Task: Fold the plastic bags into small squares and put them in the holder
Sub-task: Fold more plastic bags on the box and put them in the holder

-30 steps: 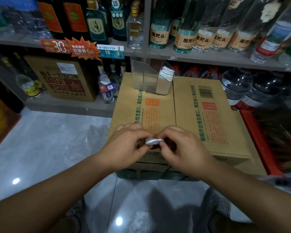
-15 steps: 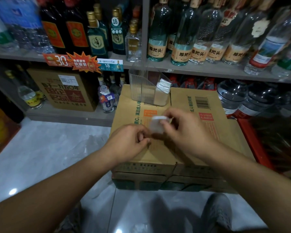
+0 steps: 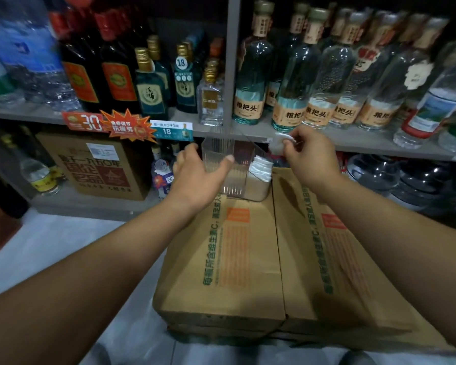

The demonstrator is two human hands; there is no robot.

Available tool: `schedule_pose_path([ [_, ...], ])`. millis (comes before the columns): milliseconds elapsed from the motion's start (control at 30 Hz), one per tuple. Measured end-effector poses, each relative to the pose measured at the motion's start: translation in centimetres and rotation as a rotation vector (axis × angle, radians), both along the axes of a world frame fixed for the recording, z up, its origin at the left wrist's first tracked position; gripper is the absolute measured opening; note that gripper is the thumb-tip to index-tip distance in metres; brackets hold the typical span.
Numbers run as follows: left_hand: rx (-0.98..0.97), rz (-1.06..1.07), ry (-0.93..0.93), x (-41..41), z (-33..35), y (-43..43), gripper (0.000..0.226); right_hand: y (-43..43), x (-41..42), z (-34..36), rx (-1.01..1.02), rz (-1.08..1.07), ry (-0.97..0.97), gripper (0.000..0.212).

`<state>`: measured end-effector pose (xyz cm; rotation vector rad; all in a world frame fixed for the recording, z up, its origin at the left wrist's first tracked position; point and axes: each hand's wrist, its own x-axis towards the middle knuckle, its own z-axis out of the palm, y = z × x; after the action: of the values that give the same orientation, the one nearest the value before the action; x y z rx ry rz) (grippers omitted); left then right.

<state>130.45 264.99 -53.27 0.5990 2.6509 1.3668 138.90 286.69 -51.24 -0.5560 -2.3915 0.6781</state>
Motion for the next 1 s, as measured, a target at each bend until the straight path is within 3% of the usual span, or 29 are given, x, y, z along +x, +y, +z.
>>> schedule_pose_path([
  [133,0.135,-0.048,-0.09,-1.7,-1.1,1.1,0.086,0.5,-1.5,-1.5,0.179,0.099,-0.009,0.007],
  [267,0.207,-0.072,-0.093,-2.0,-1.6,1.8,0.049,0.6,-1.1,-3.2,0.45,0.249,-0.021,0.015],
  [367,0.227,-0.08,-0.062,-2.0,-1.6,1.7,0.047,1.2,-0.8,-4.0,0.501,0.268,0.013,0.017],
  [633,0.22,-0.086,-0.064,-2.0,-1.8,1.5,0.052,0.0,-0.1,-4.7,0.42,0.256,0.106,0.018],
  [1000,0.227,-0.109,-0.09,-1.9,-1.6,1.4,0.045,-1.3,-1.5,-4.2,0.102,0.096,-0.103,0.017],
])
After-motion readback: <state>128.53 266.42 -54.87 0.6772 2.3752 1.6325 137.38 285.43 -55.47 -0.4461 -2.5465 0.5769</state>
